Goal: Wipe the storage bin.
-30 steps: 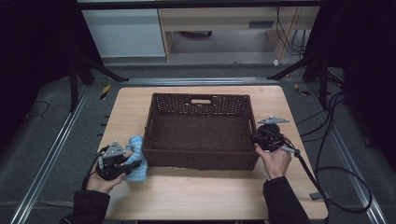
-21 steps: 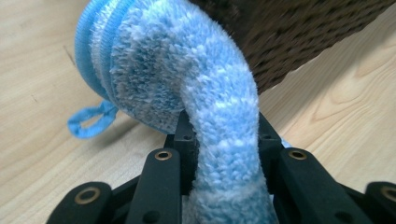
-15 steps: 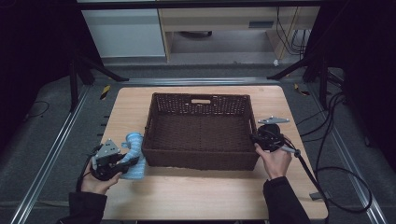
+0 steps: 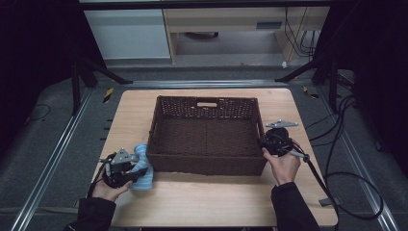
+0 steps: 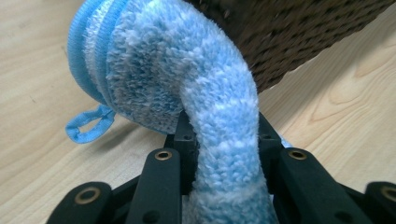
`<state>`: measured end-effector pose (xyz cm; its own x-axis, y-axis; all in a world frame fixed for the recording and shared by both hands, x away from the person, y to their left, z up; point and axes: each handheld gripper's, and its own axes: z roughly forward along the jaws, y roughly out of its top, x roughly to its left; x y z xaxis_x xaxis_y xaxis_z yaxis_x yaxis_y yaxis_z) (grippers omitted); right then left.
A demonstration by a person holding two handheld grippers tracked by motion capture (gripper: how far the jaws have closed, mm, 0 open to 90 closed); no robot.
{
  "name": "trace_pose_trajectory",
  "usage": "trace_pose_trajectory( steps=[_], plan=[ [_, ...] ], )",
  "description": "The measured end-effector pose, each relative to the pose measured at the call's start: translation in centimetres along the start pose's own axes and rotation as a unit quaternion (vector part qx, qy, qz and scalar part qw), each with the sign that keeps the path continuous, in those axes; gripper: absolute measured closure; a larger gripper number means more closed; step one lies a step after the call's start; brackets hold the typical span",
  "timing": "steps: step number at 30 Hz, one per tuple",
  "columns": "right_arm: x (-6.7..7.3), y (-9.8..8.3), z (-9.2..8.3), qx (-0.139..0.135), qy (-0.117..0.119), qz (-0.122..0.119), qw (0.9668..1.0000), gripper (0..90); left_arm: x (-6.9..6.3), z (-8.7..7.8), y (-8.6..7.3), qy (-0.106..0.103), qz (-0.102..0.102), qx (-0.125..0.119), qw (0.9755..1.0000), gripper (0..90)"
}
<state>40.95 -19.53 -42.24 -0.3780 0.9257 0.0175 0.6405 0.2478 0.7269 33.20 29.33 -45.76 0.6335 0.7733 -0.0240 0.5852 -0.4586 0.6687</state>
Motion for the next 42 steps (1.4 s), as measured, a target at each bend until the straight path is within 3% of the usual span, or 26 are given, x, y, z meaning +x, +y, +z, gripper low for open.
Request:
trace_pose_trajectory(
  steps=[3,8,12,15,17,20,24,28,31,37,42],
  plan=[
    [0.0,0.0,0.0,0.000,0.000,0.000,1.0000,72.5,-0.1,1.2,-0.5,0.004,0.008,0.028,0.9996,69.7],
    [0.0,0.0,0.0,0.000,0.000,0.000,1.0000,72.5,-0.1,1.2,-0.5,0.003,0.005,0.028,0.9996,69.6],
    [0.0,0.0,0.0,-0.001,0.002,0.000,1.0000,72.3,0.3,0.6,-0.3,0.009,-0.005,0.014,0.9999,69.6],
    [0.0,0.0,0.0,-0.001,0.003,0.000,1.0000,72.2,1.0,-0.5,-0.1,0.024,-0.023,-0.012,0.9994,69.4],
    [0.0,0.0,0.0,-0.001,0.003,0.000,1.0000,72.2,1.5,-1.2,-0.1,0.039,-0.035,-0.026,0.9983,69.4],
    [0.0,0.0,0.0,-0.001,0.003,-0.001,1.0000,72.1,2.5,-2.1,-0.3,0.071,-0.065,-0.041,0.9945,68.9],
    [0.0,0.0,0.0,-0.001,0.003,-0.001,1.0000,71.9,3.9,-2.3,-1.2,0.104,-0.095,-0.027,0.9896,68.7],
    [-0.1,0.0,0.0,-0.001,0.004,-0.002,1.0000,71.8,4.8,-1.5,-1.9,0.133,-0.099,0.005,0.9862,68.0],
    [-0.1,0.0,0.0,-0.002,0.004,-0.001,1.0000,71.7,5.2,-0.8,-2.4,0.136,-0.104,0.023,0.9850,67.6],
    [-0.1,0.0,0.0,-0.002,0.005,-0.002,1.0000,71.2,5.0,-1.0,-2.4,0.149,-0.099,0.012,0.9838,58.3],
    [-0.2,0.0,0.0,-0.006,0.008,-0.002,0.9999,68.9,4.7,-2.3,-1.7,0.154,-0.103,-0.027,0.9823,49.4]
  ],
)
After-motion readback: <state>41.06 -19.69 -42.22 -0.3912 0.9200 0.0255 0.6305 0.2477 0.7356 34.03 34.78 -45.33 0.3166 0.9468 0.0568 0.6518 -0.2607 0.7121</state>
